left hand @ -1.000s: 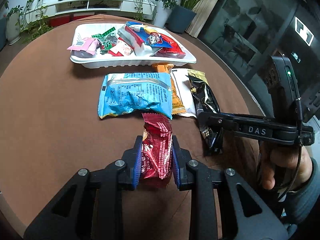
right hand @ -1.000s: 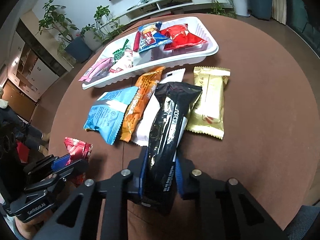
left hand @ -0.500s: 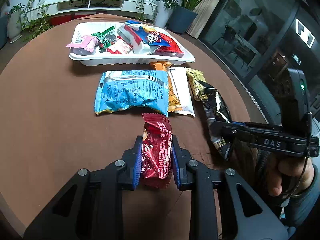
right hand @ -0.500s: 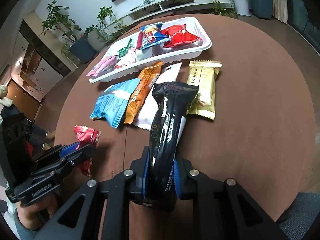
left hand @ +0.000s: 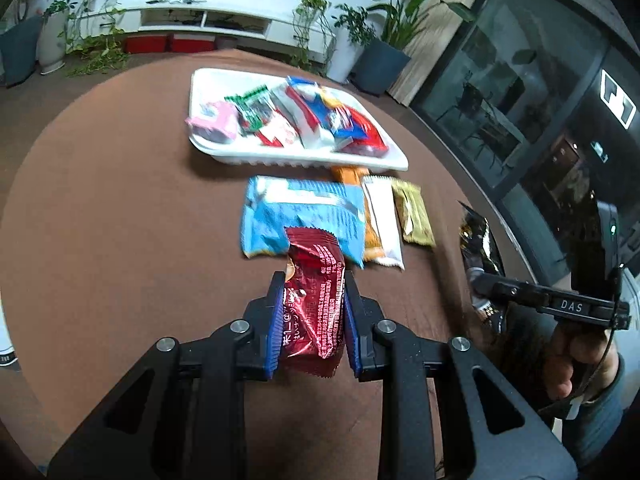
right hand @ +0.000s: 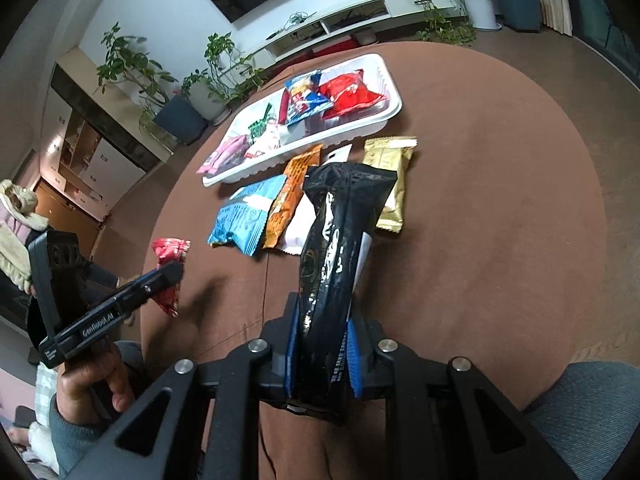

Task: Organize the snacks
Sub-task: 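Carry the red foil packet and black packet into the tray and release both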

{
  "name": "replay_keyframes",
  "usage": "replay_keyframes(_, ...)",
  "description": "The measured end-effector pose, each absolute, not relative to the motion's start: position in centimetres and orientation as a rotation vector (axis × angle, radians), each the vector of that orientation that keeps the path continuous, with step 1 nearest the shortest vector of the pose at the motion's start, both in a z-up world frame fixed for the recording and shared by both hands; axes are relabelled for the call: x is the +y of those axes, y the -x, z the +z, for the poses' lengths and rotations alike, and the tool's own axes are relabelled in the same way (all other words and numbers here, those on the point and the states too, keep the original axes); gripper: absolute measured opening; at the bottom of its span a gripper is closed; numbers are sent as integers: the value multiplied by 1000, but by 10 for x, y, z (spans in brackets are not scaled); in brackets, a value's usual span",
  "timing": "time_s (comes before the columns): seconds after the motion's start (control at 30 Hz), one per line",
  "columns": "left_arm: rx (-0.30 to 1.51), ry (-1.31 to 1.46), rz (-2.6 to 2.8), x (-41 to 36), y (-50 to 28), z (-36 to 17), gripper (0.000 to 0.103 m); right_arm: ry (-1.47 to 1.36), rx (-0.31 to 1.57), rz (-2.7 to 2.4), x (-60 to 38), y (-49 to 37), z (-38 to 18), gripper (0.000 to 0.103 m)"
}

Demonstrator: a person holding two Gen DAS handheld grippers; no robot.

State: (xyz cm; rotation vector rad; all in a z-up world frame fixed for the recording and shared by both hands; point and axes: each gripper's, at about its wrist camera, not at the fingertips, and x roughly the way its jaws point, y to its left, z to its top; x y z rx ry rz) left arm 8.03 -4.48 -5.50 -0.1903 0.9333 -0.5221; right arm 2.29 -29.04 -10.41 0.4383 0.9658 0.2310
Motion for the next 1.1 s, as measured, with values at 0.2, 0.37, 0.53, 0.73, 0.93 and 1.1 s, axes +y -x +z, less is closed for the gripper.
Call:
replay_keyframes(0.2, 877, 223, -467, -17, -104, -28, 24, -460, 900, 182, -324, -37, -79, 22)
replay_keyframes(0.37, 811, 197, -440, -7, -146, 11, 24, -431, 845, 163, -338, -67, -47, 22)
replay_keyframes(0.53, 769, 185, -426, -10, -195, 41, 24, -350, 803, 222, -315, -120, -9, 22)
replay_keyframes(0.73, 808, 117, -435, -35, -251, 39, 24, -266, 855, 329, -254, -197, 2, 22)
replay_keyframes(0.93, 880, 119, -402, -44, -295, -1, 24, -186, 956, 356, -207, -256, -25, 22)
replay_keyframes(1.1, 910, 96, -402, -59, -313, -31, 24, -149, 1027, 357, -188, -283, -54, 22)
